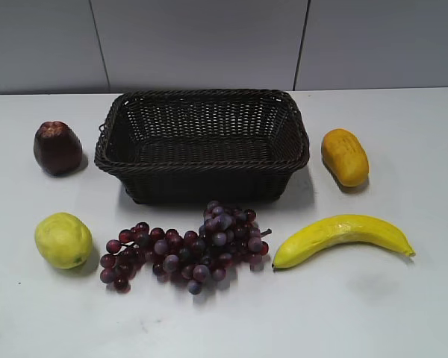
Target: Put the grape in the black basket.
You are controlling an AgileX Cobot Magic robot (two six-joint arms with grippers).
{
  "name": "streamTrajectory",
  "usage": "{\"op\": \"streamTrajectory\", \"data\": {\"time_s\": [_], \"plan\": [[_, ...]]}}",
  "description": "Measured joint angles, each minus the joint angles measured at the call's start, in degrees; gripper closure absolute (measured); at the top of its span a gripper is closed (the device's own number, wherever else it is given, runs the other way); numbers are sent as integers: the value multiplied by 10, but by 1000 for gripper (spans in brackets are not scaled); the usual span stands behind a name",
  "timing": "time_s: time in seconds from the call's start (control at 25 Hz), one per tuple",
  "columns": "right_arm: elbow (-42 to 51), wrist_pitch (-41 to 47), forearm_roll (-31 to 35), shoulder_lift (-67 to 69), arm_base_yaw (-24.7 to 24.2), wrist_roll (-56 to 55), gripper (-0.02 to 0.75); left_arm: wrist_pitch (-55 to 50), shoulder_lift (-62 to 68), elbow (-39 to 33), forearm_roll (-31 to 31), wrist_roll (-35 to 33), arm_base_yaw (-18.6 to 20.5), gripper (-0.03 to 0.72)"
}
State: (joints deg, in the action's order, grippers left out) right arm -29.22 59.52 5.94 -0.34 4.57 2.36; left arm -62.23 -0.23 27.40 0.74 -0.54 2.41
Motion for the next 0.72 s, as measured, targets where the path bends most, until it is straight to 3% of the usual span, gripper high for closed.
{"op": "streamTrajectory", "data": {"time_s": [0.64, 0.72], "plan": [[0, 0, 0, 0, 0, 0, 153, 0, 0, 0, 0, 0, 0, 136], [0, 0, 0, 0, 0, 0, 153, 1, 0, 0, 0, 0, 0, 110]]}}
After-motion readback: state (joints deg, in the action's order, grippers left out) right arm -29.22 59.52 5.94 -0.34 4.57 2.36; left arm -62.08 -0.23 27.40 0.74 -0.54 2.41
